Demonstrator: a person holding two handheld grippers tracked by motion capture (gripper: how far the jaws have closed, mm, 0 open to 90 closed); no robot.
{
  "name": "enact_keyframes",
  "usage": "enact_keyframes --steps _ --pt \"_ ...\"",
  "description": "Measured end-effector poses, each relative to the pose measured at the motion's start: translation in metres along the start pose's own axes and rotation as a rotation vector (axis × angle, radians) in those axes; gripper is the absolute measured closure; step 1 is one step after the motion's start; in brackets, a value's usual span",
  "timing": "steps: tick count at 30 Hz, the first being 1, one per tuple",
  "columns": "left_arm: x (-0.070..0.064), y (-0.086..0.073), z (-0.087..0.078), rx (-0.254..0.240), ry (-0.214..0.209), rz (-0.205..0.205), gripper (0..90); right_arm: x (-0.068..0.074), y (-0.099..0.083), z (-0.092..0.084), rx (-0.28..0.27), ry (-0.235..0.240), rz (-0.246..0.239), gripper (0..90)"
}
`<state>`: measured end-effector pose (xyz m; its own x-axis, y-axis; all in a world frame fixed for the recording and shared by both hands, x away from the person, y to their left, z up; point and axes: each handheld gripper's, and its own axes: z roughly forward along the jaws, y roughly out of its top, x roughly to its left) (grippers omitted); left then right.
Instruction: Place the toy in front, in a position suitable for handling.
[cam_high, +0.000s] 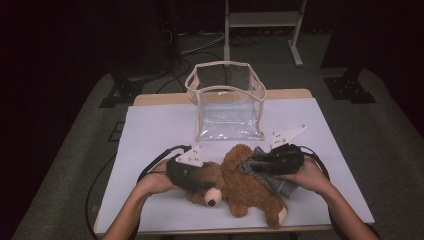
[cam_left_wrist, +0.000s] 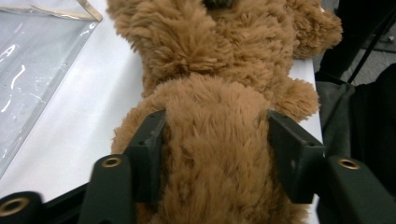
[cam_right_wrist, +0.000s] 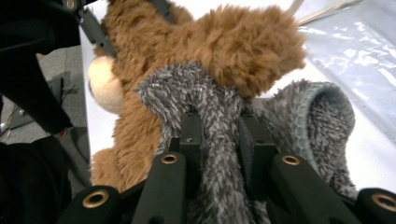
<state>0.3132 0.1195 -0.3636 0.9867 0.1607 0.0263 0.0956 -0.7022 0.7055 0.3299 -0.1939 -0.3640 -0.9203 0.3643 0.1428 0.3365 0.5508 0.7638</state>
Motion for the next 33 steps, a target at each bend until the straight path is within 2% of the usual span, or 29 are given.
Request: enact_keyframes --steps 2,5,9,13,17,21,23,25,26,27,29,33 --pt "0.001 0.008 -0.003 0.021 0.002 0.008 36.4 0.003 -0.002 0.001 0.002 -0.002 -0.001 73.6" --pt "0.002 0.021 -0.004 0.024 -0.009 0.021 33.5 0.008 -0.006 0.000 0.010 -0.007 -0.009 73.8" --pt "0.004 0.041 0.007 0.038 -0.028 0.046 31.7 0.015 -0.009 0.000 0.004 -0.010 -0.022 73.9" --pt "0.013 0.052 0.023 0.030 -0.065 0.028 29.8 0.016 -0.012 -0.001 -0.008 -0.003 -0.019 73.9" --pt "0.020 0.058 0.032 0.033 -0.078 0.010 27.3 0.017 -0.014 -0.001 -0.013 0.000 -0.021 73.9" --pt "0.023 0.062 0.045 0.077 -0.105 0.016 27.8 0.018 -0.014 -0.001 -0.012 -0.004 -0.026 74.0" --pt "0.023 0.063 0.050 0.091 -0.126 0.023 33.6 0.019 -0.014 -0.001 -0.013 -0.007 -0.025 74.0" --pt "0.022 0.064 0.053 0.088 -0.149 0.053 49.7 0.020 -0.014 -0.001 -0.014 -0.008 -0.028 73.9" --pt "0.021 0.065 0.052 0.076 -0.141 0.063 60.0 0.020 -0.015 -0.001 -0.015 -0.011 -0.030 73.9" --pt "0.021 0.066 0.051 0.072 -0.131 0.072 66.3 0.020 -0.015 -0.002 -0.018 -0.021 -0.033 73.8" --pt "0.021 0.068 0.049 0.064 -0.096 0.085 71.2 0.018 -0.014 -0.005 -0.031 -0.043 -0.024 73.5" --pt "0.026 0.077 0.044 0.040 -0.032 0.111 73.1 0.008 -0.007 -0.014 -0.051 -0.091 -0.009 73.4"
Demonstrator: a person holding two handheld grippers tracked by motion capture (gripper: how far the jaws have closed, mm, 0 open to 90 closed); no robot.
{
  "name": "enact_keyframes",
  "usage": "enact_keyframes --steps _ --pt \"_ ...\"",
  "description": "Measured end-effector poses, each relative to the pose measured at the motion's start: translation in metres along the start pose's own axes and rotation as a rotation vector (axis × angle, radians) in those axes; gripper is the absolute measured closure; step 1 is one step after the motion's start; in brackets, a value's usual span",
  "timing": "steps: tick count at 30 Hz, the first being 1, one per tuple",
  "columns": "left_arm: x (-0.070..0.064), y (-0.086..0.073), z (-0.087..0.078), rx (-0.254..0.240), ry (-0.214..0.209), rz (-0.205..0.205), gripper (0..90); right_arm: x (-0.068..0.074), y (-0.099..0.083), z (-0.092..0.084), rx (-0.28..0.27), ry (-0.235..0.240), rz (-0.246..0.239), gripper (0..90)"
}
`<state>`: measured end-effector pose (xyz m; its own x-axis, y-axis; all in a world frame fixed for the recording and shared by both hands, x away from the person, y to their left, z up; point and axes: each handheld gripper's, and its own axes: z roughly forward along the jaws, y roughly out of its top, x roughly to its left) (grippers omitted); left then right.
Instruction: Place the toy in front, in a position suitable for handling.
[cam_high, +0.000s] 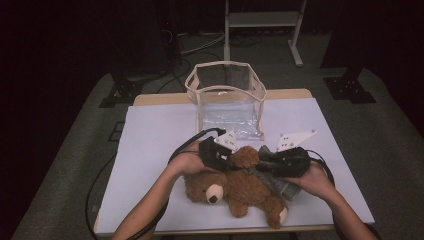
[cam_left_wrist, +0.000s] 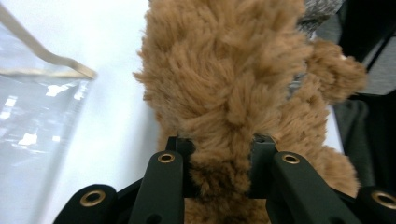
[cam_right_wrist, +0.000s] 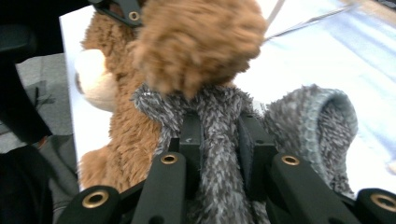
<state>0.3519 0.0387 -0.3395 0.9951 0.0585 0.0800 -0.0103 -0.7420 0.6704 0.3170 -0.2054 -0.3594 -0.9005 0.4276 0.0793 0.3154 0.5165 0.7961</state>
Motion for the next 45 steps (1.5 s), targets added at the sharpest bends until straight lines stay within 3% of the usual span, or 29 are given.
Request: enact_keyframes --steps 4,10,14,17,20,24,29,31,36,40,45 --pt "0.006 0.011 -0.005 -0.025 0.037 0.033 73.0 -0.011 0.009 -0.008 -0.005 -0.018 0.008 73.5" --pt "0.017 0.026 -0.015 -0.074 0.106 0.118 73.0 -0.020 0.030 -0.019 -0.007 -0.027 -0.016 73.4" --pt "0.018 0.014 -0.011 -0.064 0.079 0.108 71.3 -0.022 0.032 -0.012 0.018 -0.015 -0.020 73.4" --pt "0.011 -0.005 -0.004 -0.053 0.055 0.076 69.7 -0.020 0.022 0.003 0.084 0.010 -0.028 73.4" --pt "0.006 -0.014 -0.007 -0.068 0.059 0.061 68.2 -0.018 0.020 0.004 0.075 0.013 -0.032 73.4" --pt "-0.004 -0.026 -0.011 -0.080 0.058 0.053 66.8 -0.018 0.033 0.000 0.046 0.000 -0.047 73.4" --pt "-0.014 -0.037 -0.016 -0.092 0.060 0.064 64.9 -0.011 0.041 0.020 0.093 0.026 -0.091 73.4" --pt "-0.017 -0.042 -0.018 -0.106 0.058 0.057 64.8 -0.010 0.038 0.023 0.092 0.041 -0.085 73.4" --pt "-0.023 -0.046 -0.023 -0.123 0.066 0.057 64.8 -0.016 0.020 0.009 0.084 0.048 -0.042 73.4" --pt "-0.027 -0.044 -0.021 -0.114 0.075 0.069 64.5 -0.024 0.006 -0.009 0.098 0.009 -0.014 73.4" --pt "-0.031 -0.043 -0.021 -0.107 0.077 0.080 64.2 -0.025 0.002 -0.024 0.088 -0.021 -0.011 73.4"
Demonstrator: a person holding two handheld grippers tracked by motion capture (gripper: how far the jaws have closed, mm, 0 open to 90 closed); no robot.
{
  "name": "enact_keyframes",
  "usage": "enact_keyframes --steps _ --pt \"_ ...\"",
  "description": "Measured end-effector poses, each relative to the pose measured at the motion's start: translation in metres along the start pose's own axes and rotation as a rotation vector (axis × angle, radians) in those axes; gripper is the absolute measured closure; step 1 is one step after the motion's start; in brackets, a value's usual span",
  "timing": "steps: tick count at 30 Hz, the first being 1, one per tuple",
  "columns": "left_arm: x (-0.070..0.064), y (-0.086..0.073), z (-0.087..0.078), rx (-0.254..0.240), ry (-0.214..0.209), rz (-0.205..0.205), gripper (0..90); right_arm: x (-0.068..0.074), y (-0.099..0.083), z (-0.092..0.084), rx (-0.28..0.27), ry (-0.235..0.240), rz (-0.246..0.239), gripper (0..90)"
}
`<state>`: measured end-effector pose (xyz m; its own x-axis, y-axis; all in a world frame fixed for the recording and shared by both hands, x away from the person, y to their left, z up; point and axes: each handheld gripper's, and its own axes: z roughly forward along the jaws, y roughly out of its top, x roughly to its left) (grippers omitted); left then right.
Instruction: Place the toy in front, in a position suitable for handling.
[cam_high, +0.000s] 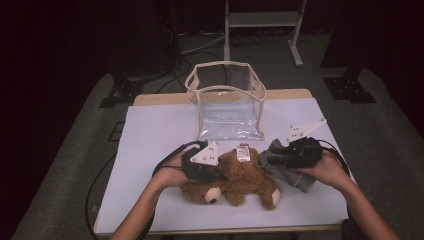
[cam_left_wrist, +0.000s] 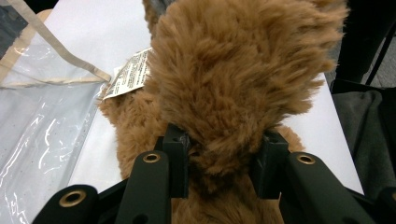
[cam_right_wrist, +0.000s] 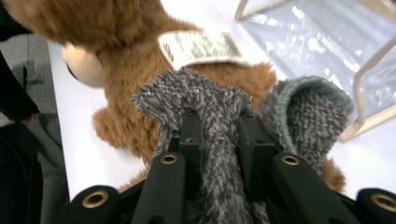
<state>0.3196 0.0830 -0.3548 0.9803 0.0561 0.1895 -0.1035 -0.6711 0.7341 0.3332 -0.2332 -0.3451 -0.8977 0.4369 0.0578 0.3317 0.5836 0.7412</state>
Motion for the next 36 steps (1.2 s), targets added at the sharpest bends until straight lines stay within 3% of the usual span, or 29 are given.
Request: enact_keyframes --steps 5,11,14,16,22,26,32,36 --pt "-0.001 0.002 0.000 0.007 -0.001 0.014 63.9 0.011 0.025 0.001 -0.050 0.020 -0.050 73.4" --pt "-0.003 0.001 -0.001 0.009 -0.001 0.024 63.8 0.021 0.045 0.029 -0.018 0.059 -0.115 73.3" --pt "-0.002 0.000 -0.003 0.008 0.001 0.021 63.8 0.018 0.038 0.034 -0.004 0.066 -0.101 73.3" --pt "-0.002 0.000 -0.003 0.006 -0.001 0.017 63.7 0.014 0.028 0.030 -0.012 0.067 -0.063 73.3" --pt "-0.001 0.003 -0.001 0.009 -0.003 0.015 63.0 -0.003 -0.014 0.007 -0.041 0.036 0.038 73.4" --pt "-0.001 0.005 0.000 0.020 -0.008 0.020 62.6 -0.009 -0.031 -0.008 -0.043 0.004 0.075 73.4" --pt "0.001 0.004 0.000 0.022 -0.012 0.008 62.6 -0.006 -0.021 -0.028 -0.076 -0.032 0.051 73.4" --pt "0.002 0.005 0.000 0.026 -0.014 0.009 62.6 -0.001 0.000 -0.022 -0.087 -0.020 0.005 73.4"
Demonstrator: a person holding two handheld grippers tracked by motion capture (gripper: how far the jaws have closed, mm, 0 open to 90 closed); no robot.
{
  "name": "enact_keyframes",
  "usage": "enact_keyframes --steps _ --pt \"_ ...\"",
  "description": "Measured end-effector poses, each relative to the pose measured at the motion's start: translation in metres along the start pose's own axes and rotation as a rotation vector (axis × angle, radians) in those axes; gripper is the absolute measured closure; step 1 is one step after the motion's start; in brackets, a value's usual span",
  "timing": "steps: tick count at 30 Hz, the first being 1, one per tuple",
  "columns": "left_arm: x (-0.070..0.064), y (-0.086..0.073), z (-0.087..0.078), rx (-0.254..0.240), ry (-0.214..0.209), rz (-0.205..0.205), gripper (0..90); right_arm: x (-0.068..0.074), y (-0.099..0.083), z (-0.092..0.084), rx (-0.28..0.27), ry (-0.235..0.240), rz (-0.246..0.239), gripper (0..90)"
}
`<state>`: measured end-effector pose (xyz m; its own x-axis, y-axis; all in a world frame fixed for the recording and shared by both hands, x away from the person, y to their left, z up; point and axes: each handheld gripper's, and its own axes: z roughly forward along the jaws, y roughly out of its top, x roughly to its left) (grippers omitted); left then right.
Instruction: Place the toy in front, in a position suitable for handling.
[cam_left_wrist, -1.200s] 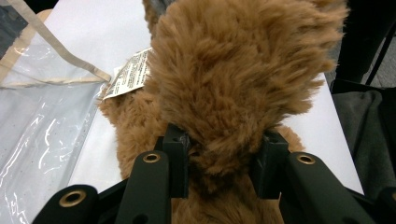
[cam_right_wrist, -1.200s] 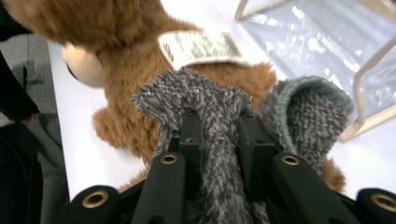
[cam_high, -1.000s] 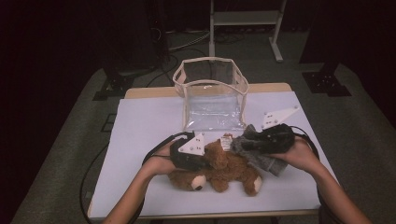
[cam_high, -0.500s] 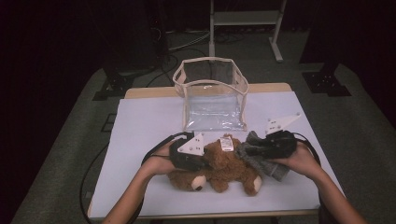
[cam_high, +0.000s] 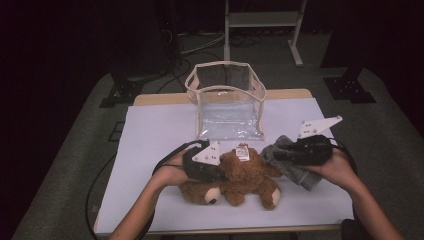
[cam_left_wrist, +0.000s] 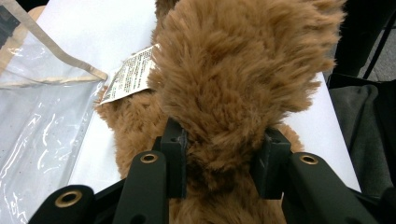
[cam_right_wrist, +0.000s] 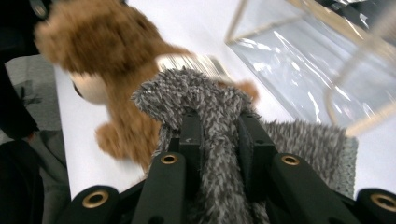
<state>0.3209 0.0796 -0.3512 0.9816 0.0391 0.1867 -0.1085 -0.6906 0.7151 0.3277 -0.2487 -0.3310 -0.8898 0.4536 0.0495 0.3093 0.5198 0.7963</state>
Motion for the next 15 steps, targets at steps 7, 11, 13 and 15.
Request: enact_keyframes --steps 7,11,13,15 --pt "0.000 0.002 0.001 0.007 0.005 0.007 62.2 0.012 0.036 0.044 0.022 0.066 -0.079 73.4" --pt "0.001 0.001 0.000 0.016 0.019 -0.004 57.2 0.008 0.032 0.070 0.100 0.068 -0.086 73.5" --pt "0.002 -0.001 -0.003 0.008 0.015 -0.017 53.4 0.004 0.023 0.074 0.090 0.084 -0.039 73.7" --pt "0.003 -0.002 -0.008 0.000 0.015 -0.033 49.5 0.000 0.015 0.071 0.068 0.098 -0.008 73.8"
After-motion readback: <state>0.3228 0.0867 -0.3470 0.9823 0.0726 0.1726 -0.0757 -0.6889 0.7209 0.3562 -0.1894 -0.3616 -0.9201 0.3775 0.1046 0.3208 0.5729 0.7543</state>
